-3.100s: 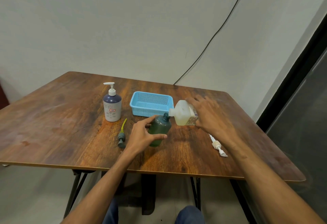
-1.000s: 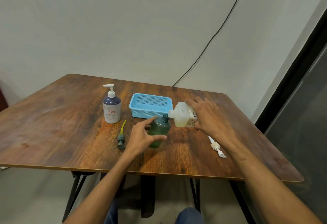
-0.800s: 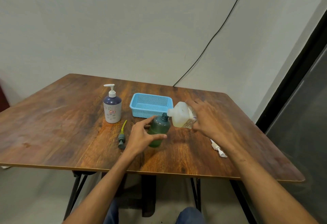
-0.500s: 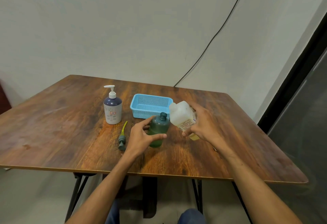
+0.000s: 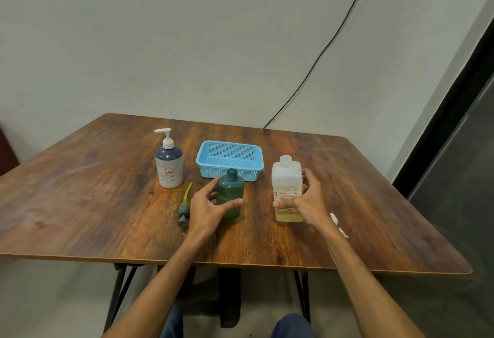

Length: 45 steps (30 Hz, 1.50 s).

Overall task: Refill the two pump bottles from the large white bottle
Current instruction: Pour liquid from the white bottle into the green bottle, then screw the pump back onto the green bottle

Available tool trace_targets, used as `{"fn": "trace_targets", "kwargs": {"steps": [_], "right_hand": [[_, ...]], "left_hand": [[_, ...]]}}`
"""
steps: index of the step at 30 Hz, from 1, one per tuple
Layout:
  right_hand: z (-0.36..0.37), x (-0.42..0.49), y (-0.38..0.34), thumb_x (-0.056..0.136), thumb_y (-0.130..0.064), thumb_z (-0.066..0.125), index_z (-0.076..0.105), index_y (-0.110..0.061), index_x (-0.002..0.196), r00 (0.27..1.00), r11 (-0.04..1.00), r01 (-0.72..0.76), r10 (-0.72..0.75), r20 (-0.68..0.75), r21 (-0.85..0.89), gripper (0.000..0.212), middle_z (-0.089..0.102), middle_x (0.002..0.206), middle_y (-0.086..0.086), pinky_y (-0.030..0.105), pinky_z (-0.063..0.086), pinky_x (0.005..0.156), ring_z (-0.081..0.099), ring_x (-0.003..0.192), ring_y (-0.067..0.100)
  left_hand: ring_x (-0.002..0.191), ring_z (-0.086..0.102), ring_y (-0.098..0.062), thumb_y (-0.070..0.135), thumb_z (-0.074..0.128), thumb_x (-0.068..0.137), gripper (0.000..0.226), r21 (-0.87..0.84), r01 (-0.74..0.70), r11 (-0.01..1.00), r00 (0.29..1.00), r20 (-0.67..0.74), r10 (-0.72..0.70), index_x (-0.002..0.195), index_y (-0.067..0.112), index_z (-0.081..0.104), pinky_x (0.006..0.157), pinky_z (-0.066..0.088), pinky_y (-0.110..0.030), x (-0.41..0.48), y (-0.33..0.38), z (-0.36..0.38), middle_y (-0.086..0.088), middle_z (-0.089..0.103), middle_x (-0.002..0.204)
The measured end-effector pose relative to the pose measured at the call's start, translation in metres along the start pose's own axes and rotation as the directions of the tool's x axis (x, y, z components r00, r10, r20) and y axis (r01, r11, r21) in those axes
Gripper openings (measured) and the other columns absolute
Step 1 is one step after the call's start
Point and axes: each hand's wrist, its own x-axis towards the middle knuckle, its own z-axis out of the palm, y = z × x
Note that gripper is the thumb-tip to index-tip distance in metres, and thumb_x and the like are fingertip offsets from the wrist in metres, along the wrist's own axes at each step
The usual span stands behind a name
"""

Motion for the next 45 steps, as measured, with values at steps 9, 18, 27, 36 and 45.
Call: {"fn": "trace_targets", "kwargs": {"steps": [9,18,27,36,45], "right_hand": [[0.012,-0.005,0.025,0.051,-0.02,0.1,0.041,-0.025,0.144,0.998,0.996,-0.061,0.063,-0.029,0.071,0.11,0.06,0.132,0.0,0.039,0.058,0.09,0.061,0.117,0.018],[0.009,-0.014,0.034,0.056,-0.015,0.098,0.036,-0.023,0.149,0.998,0.987,-0.048,0.052,-0.025,0.153,0.112,0.056,0.137,0.0,0.035,0.058,0.091,0.057,0.12,0.017],[0.007,-0.024,0.038,0.061,-0.026,0.096,0.033,-0.031,0.15,0.997,0.985,-0.08,0.08,0.006,0.151,0.109,0.058,0.138,-0.003,0.042,0.055,0.098,0.059,0.122,0.015],[0.012,-0.046,0.013,0.06,-0.042,0.089,0.021,-0.032,0.155,0.975,0.986,-0.007,0.044,-0.218,0.167,0.118,0.038,0.149,-0.012,0.02,0.05,0.092,0.045,0.129,0.007],[0.065,-0.082,-0.043,0.088,-0.011,0.077,0.064,-0.007,0.102,0.659,0.799,0.555,-0.591,-0.465,-0.229,0.02,0.059,0.101,0.001,0.035,0.053,0.078,0.058,0.094,0.015]], "left_hand": [[0.128,0.054,-0.017,0.035,0.091,0.067,0.092,0.016,0.025,1.0,1.0,-0.007,-0.025,0.147,0.024,0.047,0.106,0.05,-0.043,0.002,-0.017,0.002,0.003,0.056,0.145],[0.132,0.051,-0.018,0.034,0.09,0.07,0.09,0.036,0.003,0.999,0.999,0.038,-0.004,0.148,0.023,0.046,0.109,0.048,-0.046,0.003,-0.024,0.001,0.001,0.054,0.147],[0.133,0.05,-0.013,0.036,0.086,0.076,0.086,0.057,-0.005,0.998,0.994,0.112,-0.001,0.149,0.028,0.041,0.113,0.044,-0.041,0.001,-0.023,-0.002,0.004,0.052,0.147],[0.133,0.051,-0.015,0.036,0.09,0.068,0.104,0.005,-0.042,0.999,0.995,0.087,0.041,0.154,0.029,0.032,0.112,0.045,-0.042,0.0,0.003,-0.022,-0.001,0.051,0.147],[0.116,0.065,-0.008,0.007,0.071,0.09,0.041,0.184,-0.404,0.896,0.915,0.092,0.393,0.129,0.015,0.065,0.101,0.055,-0.036,-0.006,0.034,-0.098,0.005,0.069,0.125]]}}
